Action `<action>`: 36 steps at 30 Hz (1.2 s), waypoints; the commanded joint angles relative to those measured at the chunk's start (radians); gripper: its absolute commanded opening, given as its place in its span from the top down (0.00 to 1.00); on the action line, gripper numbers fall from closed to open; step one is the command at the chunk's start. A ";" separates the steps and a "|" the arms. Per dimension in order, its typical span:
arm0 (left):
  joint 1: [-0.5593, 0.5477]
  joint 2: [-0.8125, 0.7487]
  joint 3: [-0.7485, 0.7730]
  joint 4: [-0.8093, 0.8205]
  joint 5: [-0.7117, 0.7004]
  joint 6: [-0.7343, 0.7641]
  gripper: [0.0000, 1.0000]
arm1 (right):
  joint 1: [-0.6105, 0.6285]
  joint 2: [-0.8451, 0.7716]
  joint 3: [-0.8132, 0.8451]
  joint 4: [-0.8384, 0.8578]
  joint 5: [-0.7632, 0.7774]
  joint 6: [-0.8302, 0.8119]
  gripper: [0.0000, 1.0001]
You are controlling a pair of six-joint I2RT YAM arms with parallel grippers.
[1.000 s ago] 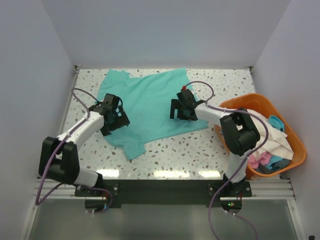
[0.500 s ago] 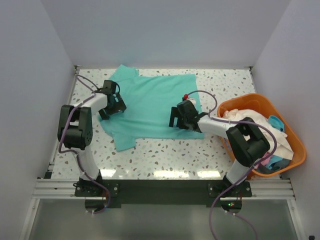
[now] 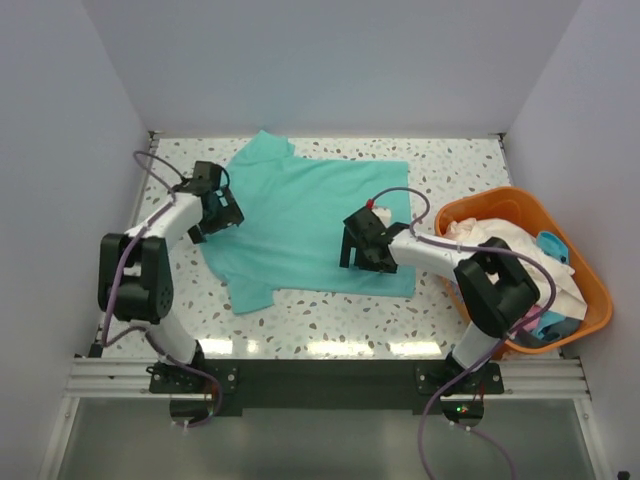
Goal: Fold and stack the t-shirts
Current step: Flatten the tshirt out
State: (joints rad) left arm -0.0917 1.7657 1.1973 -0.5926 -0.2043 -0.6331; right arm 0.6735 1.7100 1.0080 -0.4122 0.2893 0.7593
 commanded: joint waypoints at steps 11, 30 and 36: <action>-0.115 -0.635 -0.513 -0.107 0.115 -0.152 0.00 | -0.003 -0.403 -0.198 -0.089 -0.045 0.055 0.01; -0.212 -0.643 -0.723 -0.018 0.168 -0.241 0.61 | -0.003 -0.581 -0.325 -0.116 0.024 0.138 0.01; -0.214 -0.705 -0.713 -0.111 0.175 -0.237 1.00 | 0.018 -0.596 -0.325 -0.218 0.086 0.173 0.01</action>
State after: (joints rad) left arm -0.3016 1.0966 0.4957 -0.6437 -0.0402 -0.8719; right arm 0.6758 1.1259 0.6777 -0.5533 0.2893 0.8814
